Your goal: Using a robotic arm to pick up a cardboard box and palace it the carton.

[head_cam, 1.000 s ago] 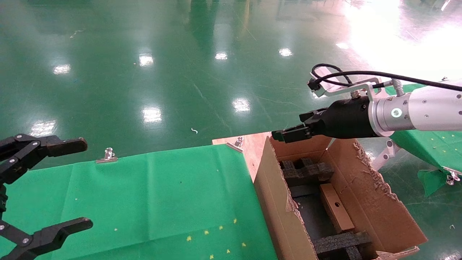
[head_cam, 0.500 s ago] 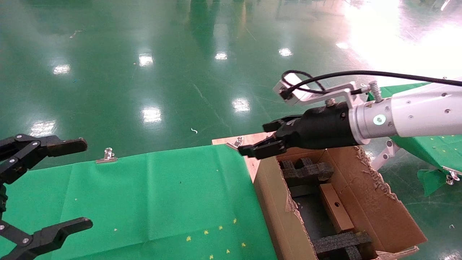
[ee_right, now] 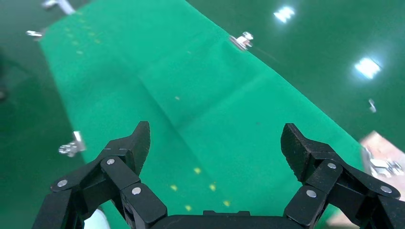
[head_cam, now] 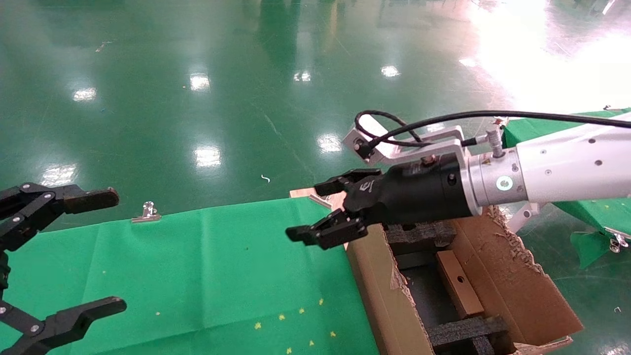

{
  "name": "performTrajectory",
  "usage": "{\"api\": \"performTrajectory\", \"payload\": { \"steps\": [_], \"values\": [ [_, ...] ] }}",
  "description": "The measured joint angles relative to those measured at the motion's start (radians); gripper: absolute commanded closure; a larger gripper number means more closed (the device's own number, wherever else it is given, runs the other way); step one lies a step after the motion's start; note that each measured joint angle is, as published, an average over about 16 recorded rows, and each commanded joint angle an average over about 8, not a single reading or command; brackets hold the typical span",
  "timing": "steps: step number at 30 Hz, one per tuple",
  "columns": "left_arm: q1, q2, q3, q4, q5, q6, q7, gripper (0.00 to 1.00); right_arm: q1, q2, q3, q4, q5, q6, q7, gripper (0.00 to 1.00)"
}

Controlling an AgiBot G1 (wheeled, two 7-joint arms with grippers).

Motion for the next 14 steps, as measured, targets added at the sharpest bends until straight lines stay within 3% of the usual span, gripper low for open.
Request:
{"api": "performTrajectory", "payload": {
  "steps": [7,14],
  "values": [
    [0.000,0.000,0.000,0.000,0.000,0.000,0.000,0.00,-0.134,-0.019,0.191,-0.011,0.060,-0.090,-0.123,0.00],
    [0.000,0.000,0.000,0.000,0.000,0.000,0.000,0.00,-0.201,-0.028,0.285,-0.017,0.090,-0.135,-0.184,0.00]
  ]
}}
